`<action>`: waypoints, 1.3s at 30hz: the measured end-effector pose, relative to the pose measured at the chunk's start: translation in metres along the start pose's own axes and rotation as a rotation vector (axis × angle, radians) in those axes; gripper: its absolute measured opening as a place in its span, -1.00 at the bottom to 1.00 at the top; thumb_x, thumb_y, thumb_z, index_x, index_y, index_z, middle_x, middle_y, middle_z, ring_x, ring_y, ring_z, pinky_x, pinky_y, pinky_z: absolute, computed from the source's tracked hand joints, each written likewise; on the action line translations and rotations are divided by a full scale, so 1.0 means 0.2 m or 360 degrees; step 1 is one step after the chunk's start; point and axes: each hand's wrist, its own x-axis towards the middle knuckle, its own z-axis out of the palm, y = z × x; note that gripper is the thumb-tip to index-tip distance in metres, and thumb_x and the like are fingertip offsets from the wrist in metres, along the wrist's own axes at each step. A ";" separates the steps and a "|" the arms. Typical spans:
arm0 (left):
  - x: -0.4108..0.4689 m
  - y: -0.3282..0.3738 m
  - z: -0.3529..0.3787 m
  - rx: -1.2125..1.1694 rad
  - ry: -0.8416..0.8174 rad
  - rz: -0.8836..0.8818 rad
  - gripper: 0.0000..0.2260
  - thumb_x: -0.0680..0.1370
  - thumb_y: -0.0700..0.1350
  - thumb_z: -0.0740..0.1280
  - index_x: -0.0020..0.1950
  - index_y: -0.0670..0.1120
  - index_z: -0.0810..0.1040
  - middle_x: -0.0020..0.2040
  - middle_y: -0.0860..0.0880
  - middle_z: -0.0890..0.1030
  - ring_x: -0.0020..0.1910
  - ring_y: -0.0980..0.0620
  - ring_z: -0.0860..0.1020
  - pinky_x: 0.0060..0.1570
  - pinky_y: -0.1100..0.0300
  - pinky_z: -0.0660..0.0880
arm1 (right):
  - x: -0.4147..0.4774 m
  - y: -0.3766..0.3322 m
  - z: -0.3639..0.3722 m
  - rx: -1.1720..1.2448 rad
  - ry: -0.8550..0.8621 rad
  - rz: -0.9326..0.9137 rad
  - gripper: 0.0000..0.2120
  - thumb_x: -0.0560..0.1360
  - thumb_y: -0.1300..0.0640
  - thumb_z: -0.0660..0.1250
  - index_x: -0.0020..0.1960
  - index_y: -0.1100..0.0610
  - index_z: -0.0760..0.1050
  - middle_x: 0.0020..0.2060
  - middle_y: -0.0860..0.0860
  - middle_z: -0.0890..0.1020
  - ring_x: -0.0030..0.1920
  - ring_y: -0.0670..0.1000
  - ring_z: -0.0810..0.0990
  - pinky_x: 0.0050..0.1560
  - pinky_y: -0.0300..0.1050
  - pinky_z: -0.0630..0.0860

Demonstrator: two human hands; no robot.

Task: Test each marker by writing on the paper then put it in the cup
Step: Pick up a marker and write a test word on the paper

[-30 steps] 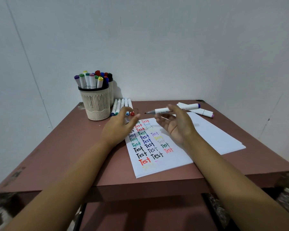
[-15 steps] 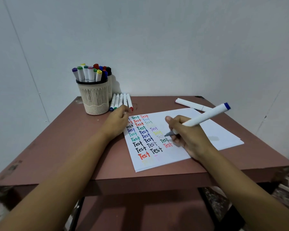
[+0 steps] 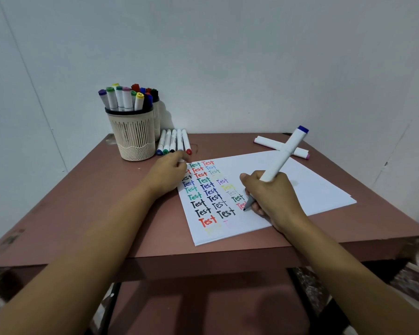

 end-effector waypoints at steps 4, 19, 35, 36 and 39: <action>0.00 0.00 0.00 0.0007 -0.0007 0.0010 -0.71 0.59 -0.21 0.08 0.24 -0.11 0.49 0.24 -0.10 0.50 0.19 0.00 0.43 -0.02 0.28 0.26 | -0.02 0.00 0.01 -0.0148 -0.0051 -0.0063 -0.63 0.49 0.16 0.31 -0.45 0.14 0.30 -0.56 0.05 0.41 -0.62 -0.05 0.34 -0.54 -0.28 0.26; 0.00 0.00 0.00 0.0020 -0.0043 0.0021 -0.70 0.59 -0.23 0.07 0.23 -0.11 0.49 0.23 -0.12 0.49 0.13 0.01 0.43 -0.04 0.25 0.26 | 0.00 0.02 0.00 -0.0226 0.0000 -0.0186 -0.61 0.50 0.13 0.30 -0.45 0.11 0.24 -0.50 0.08 0.35 -0.61 -0.12 0.29 -0.43 -0.22 0.26; 0.00 -0.01 0.01 0.0032 -0.0062 0.0021 -0.71 0.59 -0.22 0.08 0.23 -0.11 0.50 0.22 -0.12 0.51 0.15 -0.03 0.44 -0.02 0.22 0.29 | -0.01 0.01 0.00 -0.0108 0.0233 -0.0182 -0.67 0.49 0.19 0.24 -0.42 0.16 0.26 -0.47 0.09 0.34 -0.62 -0.16 0.34 -0.36 -0.18 0.40; 0.01 -0.01 0.01 0.0030 -0.0059 0.0021 -0.71 0.59 -0.23 0.08 0.22 -0.11 0.50 0.21 -0.13 0.51 0.14 -0.03 0.45 -0.02 0.22 0.28 | -0.01 0.00 0.00 -0.0149 0.0215 -0.0178 -0.68 0.49 0.19 0.24 -0.41 0.17 0.26 -0.46 0.09 0.34 -0.63 -0.16 0.34 -0.38 -0.20 0.38; 0.01 -0.02 0.01 0.0015 -0.0044 0.0016 -0.71 0.58 -0.23 0.08 0.22 -0.10 0.50 0.20 -0.12 0.51 0.09 0.01 0.44 -0.05 0.24 0.26 | -0.01 0.00 0.00 -0.0267 0.0150 -0.0167 -0.64 0.48 0.18 0.24 -0.46 0.12 0.23 -0.52 0.02 0.37 -0.63 -0.15 0.34 -0.42 -0.23 0.32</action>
